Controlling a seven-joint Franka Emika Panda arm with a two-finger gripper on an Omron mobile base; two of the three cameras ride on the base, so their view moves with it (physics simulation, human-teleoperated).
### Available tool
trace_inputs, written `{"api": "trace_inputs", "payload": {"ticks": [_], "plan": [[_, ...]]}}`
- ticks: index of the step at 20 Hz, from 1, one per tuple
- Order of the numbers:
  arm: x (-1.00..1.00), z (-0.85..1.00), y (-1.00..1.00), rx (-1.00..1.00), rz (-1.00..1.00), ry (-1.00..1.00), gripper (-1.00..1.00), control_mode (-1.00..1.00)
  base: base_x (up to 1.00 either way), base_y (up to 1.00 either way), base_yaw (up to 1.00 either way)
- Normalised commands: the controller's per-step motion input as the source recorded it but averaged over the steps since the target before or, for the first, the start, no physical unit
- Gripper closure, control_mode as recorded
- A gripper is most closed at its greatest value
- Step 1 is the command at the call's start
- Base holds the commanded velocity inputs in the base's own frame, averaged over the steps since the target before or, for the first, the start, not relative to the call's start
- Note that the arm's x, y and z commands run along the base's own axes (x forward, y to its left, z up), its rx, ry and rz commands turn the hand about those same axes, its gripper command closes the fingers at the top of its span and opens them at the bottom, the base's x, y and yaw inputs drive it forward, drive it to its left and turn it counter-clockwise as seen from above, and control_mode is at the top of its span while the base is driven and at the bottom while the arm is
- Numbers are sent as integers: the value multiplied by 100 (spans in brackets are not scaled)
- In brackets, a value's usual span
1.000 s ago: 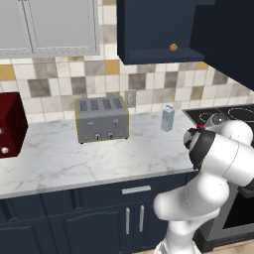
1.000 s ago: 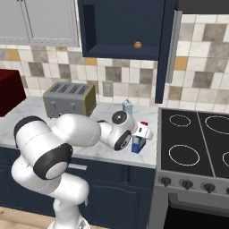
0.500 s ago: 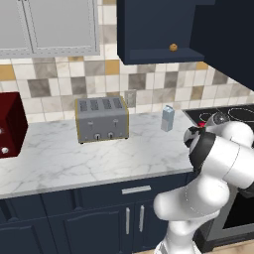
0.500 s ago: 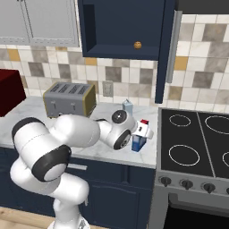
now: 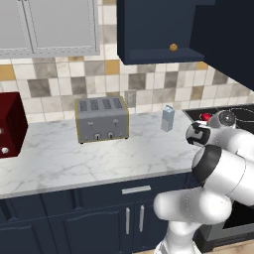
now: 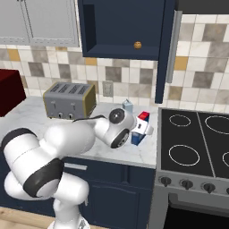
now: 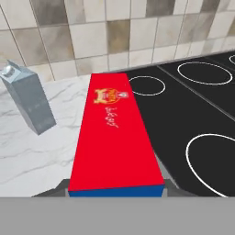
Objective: Pick the boxed food and boxed food from the counter and place them in the cabinets closest to them.
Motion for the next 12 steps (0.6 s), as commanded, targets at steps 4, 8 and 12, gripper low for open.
{"api": "trace_inputs", "payload": {"ticks": [4,8,12], "plan": [[-13,43,0,1,-2,-12,100,-100,0,0,0],[-17,43,0,1,-2,-13,100,-100,0,0,0],[-18,48,1,0,-1,-11,100,-100,0,0,0]]}}
